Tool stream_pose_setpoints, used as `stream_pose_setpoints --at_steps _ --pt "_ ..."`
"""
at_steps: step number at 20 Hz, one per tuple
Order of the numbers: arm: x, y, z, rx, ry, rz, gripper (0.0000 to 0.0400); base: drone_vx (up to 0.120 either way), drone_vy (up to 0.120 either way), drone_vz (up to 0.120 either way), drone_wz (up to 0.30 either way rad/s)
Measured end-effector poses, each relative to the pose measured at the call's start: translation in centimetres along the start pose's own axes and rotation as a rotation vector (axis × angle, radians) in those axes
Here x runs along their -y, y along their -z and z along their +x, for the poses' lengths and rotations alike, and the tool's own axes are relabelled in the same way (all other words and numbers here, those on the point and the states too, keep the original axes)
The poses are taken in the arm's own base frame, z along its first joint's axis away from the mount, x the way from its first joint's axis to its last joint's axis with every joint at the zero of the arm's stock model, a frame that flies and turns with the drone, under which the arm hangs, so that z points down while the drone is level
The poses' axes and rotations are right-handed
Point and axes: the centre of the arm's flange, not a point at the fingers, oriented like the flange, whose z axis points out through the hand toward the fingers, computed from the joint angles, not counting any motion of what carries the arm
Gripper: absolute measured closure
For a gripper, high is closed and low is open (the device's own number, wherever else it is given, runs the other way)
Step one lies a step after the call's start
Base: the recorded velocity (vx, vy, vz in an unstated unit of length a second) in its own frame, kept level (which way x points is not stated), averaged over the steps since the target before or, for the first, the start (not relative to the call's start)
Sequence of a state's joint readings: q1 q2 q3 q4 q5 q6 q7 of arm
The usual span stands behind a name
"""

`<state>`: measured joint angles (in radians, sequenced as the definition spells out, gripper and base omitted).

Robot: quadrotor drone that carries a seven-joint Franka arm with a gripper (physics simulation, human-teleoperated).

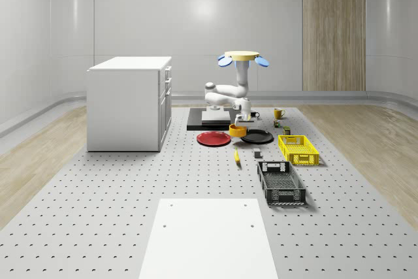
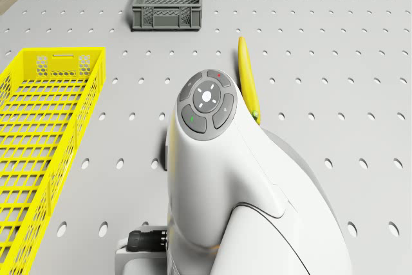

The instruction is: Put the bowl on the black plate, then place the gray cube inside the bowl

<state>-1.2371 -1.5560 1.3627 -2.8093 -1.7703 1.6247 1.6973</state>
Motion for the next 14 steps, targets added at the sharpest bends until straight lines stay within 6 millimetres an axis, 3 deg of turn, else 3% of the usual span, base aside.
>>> stream_pose_setpoints --at_steps 14 --pt "0.00 0.00 0.00 0.000 0.000 0.000 0.0300 -0.117 0.120 0.000 0.000"
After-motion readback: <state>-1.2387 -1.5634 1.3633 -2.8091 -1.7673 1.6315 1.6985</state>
